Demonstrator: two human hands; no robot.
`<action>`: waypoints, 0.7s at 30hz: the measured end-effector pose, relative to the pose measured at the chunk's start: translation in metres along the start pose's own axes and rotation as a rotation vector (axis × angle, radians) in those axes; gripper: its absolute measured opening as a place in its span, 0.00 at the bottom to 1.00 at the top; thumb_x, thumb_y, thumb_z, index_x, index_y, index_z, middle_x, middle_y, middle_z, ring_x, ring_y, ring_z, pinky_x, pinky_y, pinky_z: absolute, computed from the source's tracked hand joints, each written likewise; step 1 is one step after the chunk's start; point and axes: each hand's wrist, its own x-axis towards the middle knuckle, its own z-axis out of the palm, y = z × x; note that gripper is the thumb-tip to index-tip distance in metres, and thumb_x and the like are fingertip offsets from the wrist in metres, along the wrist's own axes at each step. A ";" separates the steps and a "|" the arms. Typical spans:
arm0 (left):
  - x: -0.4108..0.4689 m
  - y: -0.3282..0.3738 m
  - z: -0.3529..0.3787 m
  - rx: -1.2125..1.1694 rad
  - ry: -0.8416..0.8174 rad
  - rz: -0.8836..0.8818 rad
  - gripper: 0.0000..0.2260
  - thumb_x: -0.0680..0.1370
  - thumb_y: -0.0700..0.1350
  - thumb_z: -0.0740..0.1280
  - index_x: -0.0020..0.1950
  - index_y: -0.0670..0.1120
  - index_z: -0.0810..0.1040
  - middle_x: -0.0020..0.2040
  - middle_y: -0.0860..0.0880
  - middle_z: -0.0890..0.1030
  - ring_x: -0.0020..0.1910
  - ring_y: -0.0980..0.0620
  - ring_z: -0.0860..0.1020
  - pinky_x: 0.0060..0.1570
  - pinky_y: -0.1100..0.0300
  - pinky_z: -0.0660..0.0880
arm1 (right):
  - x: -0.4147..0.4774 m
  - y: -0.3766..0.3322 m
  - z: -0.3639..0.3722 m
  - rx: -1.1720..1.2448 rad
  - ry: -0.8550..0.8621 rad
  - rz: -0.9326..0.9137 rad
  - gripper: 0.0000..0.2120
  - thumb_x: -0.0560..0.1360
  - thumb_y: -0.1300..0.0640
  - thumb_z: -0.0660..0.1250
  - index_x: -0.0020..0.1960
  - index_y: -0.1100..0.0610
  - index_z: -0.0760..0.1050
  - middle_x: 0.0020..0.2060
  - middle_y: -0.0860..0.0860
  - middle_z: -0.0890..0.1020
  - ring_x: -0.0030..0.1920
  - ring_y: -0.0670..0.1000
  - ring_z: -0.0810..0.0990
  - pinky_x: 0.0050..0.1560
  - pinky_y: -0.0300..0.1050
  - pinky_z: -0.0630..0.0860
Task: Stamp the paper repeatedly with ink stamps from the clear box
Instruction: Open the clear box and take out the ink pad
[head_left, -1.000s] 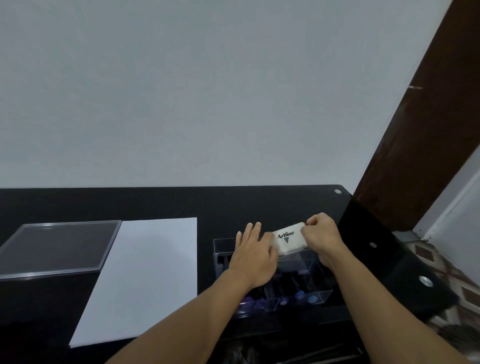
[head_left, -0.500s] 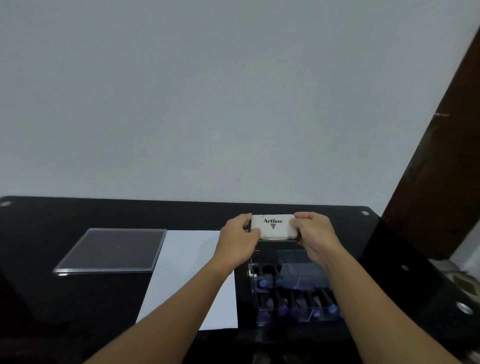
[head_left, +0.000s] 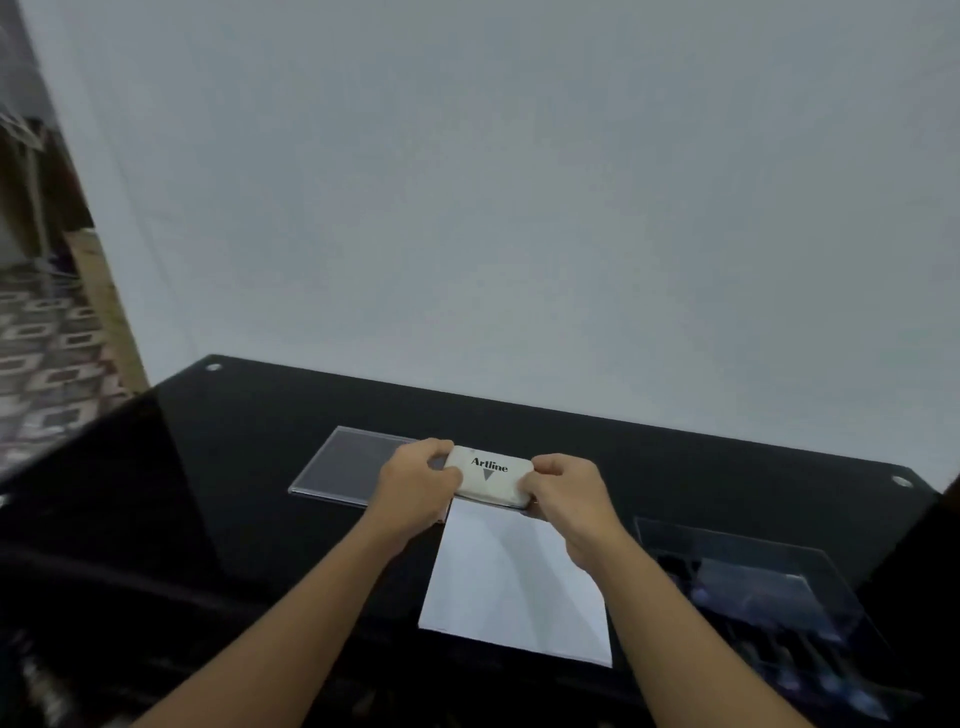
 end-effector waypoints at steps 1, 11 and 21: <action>0.001 -0.009 -0.008 0.003 0.023 -0.015 0.14 0.75 0.39 0.65 0.57 0.52 0.81 0.49 0.58 0.81 0.48 0.56 0.79 0.50 0.57 0.78 | 0.001 0.002 0.012 -0.027 -0.014 -0.010 0.09 0.67 0.70 0.66 0.47 0.72 0.76 0.44 0.59 0.86 0.47 0.56 0.86 0.50 0.60 0.83; -0.001 -0.096 -0.045 0.136 0.079 -0.133 0.19 0.74 0.38 0.66 0.64 0.47 0.80 0.57 0.51 0.81 0.55 0.52 0.78 0.52 0.64 0.70 | -0.006 0.034 0.093 -0.437 -0.287 -0.078 0.18 0.65 0.64 0.74 0.54 0.58 0.77 0.50 0.52 0.82 0.47 0.50 0.82 0.39 0.42 0.81; 0.001 -0.142 -0.049 0.227 0.033 -0.103 0.19 0.75 0.37 0.66 0.66 0.45 0.77 0.61 0.51 0.79 0.56 0.54 0.76 0.57 0.64 0.70 | 0.005 0.062 0.128 -0.665 -0.267 -0.242 0.19 0.66 0.64 0.71 0.56 0.55 0.76 0.52 0.51 0.77 0.49 0.49 0.77 0.41 0.33 0.73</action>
